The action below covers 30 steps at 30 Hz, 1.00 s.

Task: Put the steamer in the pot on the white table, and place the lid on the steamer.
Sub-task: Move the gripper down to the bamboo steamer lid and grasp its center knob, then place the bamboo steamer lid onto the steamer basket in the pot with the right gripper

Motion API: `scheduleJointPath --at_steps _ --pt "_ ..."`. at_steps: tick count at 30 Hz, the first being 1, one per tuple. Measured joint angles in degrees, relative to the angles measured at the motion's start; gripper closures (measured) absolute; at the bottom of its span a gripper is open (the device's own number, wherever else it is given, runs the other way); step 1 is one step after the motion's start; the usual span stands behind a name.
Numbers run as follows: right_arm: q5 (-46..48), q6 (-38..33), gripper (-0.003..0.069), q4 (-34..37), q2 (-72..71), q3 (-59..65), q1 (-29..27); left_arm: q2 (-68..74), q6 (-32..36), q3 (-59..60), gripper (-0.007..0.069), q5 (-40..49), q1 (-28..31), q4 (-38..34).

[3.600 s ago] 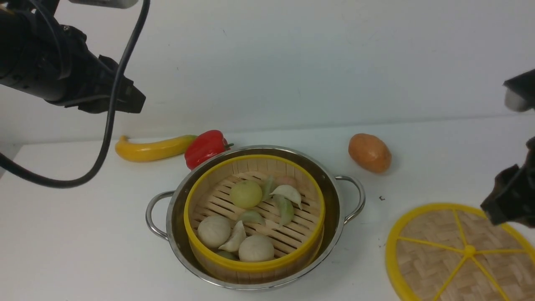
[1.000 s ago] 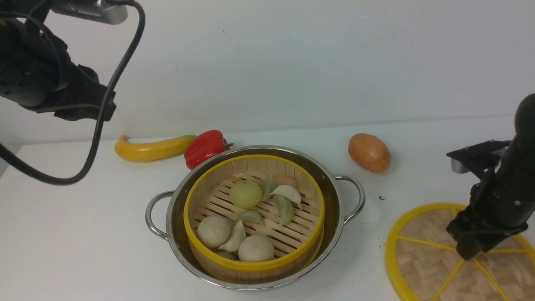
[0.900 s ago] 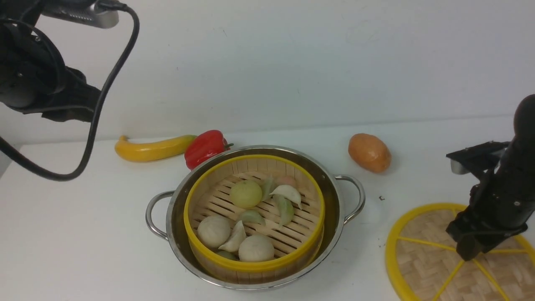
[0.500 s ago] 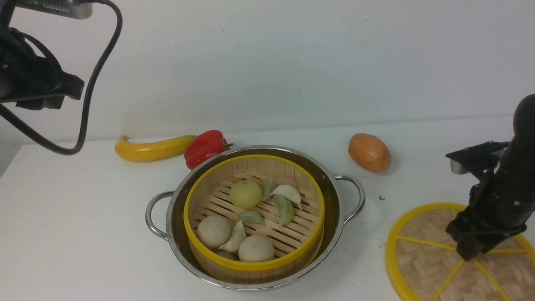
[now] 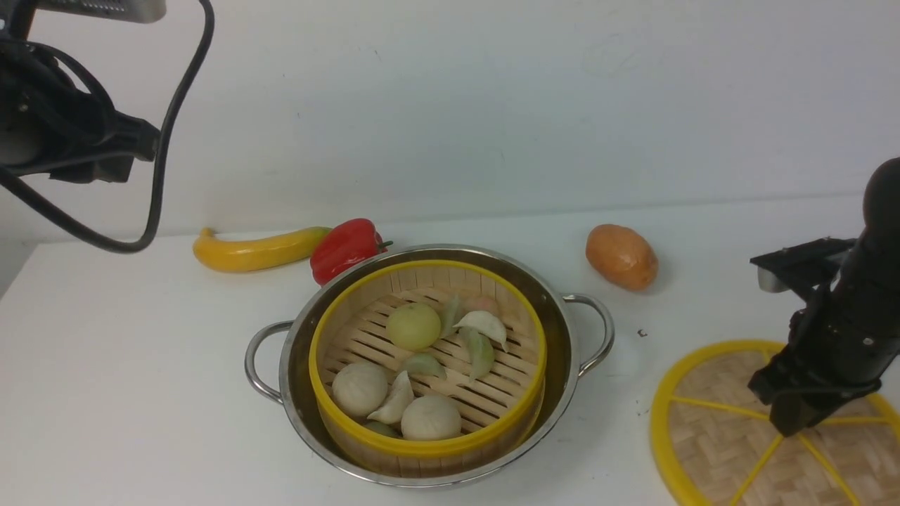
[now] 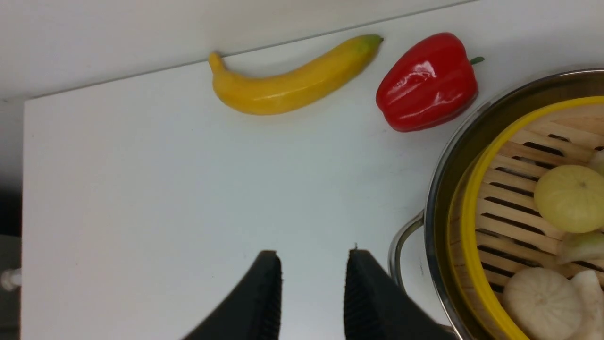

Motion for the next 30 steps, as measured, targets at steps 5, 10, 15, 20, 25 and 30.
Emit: scheduleJointPath --at_steps 5,10,15,20,25,30 --pt "0.11 0.34 0.0538 -0.39 0.0 -0.2 0.0 0.0 0.0 0.0 0.0438 0.11 0.0 0.0" --pt "3.27 0.39 0.0538 -1.87 -0.26 -3.6 0.0 0.0 0.07 0.0 0.0438 0.11 0.0 0.0" --pt "8.16 0.39 0.0538 -1.87 -0.87 -10.58 0.0 0.0 0.24 0.0 0.0438 0.14 0.0 0.0" --pt "9.54 0.39 0.0538 -1.74 -1.03 -18.47 0.0 0.0 0.25 0.0 0.0435 0.14 0.0 0.0" --pt "10.06 0.39 0.0538 -0.04 -1.1 -22.64 0.0 0.0 0.43 0.0 0.0432 0.14 0.0 0.0" --pt "10.31 0.39 0.0538 2.11 -1.1 -24.28 0.0 0.0 0.43 0.0 0.0428 0.14 0.0 0.0"
